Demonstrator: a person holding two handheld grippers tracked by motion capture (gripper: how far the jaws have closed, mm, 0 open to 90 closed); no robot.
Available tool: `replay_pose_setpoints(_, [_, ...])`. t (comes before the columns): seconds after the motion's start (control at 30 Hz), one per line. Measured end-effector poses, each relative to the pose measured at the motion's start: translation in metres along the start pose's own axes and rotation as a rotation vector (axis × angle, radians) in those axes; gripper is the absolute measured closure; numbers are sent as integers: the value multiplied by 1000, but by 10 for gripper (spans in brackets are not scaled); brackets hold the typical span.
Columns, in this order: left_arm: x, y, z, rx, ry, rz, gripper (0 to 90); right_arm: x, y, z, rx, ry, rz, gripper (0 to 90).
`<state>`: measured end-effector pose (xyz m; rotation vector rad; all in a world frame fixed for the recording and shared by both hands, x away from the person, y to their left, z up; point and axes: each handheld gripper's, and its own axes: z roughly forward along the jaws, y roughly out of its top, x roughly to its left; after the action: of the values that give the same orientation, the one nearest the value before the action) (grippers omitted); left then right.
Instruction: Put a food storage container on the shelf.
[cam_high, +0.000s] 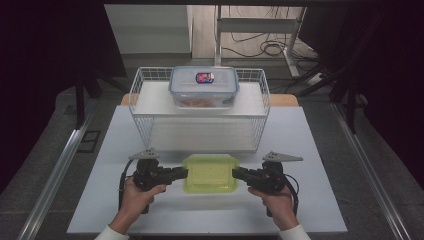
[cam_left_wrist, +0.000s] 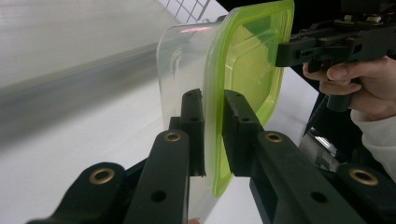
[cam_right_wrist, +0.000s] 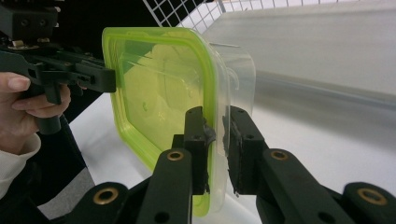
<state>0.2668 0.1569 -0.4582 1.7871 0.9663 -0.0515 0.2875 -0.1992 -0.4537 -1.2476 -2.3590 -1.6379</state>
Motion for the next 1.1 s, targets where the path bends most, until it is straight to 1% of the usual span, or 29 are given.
replay_pose_setpoints(0.07, [0,2,0,-2,-1,1,804,0,2,-1,-3,-1,-3,789])
replay_pose_setpoints(0.1, [0,4,-1,-5,-2,6,804,1,5,-2,-8,-1,-9,789])
replay_pose_setpoints(0.23, [1,13,-8,-33,-19,4,806,3,13,-3,-24,5,-24,789])
replay_pose_setpoints(0.3, [1,19,-12,-47,-29,6,807,5,21,-4,-30,9,-30,789])
replay_pose_setpoints(0.33, [1,24,-15,-55,-28,15,807,6,24,-4,-37,11,-36,789])
replay_pose_setpoints(0.43, [0,32,-19,-65,-31,21,807,12,37,-7,-49,6,-57,789])
replay_pose_setpoints(0.47, [-1,38,-23,-74,-35,24,807,15,44,-9,-56,2,-68,789])
replay_pose_setpoints(0.5, [-1,38,-23,-74,-35,24,807,15,44,-9,-56,2,-68,789])
replay_pose_setpoints(0.63, [-4,50,-29,-94,-36,28,808,22,58,-14,-72,-3,-83,789])
replay_pose_setpoints(0.67, [-5,56,-31,-101,-37,34,808,24,65,-16,-79,-5,-89,789])
replay_pose_setpoints(0.7, [-5,56,-31,-101,-37,34,808,24,65,-16,-79,-5,-89,789])
replay_pose_setpoints(0.73, [-6,62,-34,-103,-37,39,808,26,71,-17,-86,-5,-96,789])
replay_pose_setpoints(0.8, [-6,65,-35,-104,-36,41,808,28,77,-18,-90,-6,-102,790])
replay_pose_setpoints(0.83, [-6,68,-36,-104,-35,43,808,28,77,-18,-90,-6,-102,790])
replay_pose_setpoints(0.87, [-7,74,-39,-106,-35,46,809,28,82,-19,-95,-5,-104,789])
replay_pose_setpoints(0.9, [-7,74,-39,-106,-35,46,809,28,82,-19,-95,-5,-104,789])
replay_pose_setpoints(0.93, [-8,79,-41,-108,-36,48,809,29,85,-20,-100,-3,-106,790])
replay_pose_setpoints(1.0, [-9,87,-44,-112,-36,53,809,31,95,-22,-105,0,-109,790])
replay_pose_setpoints(1.03, [-9,87,-44,-112,-36,53,809,32,97,-23,-107,1,-108,790])
replay_pose_setpoints(1.1, [-11,94,-47,-117,-35,59,810,32,100,-23,-112,2,-114,790])
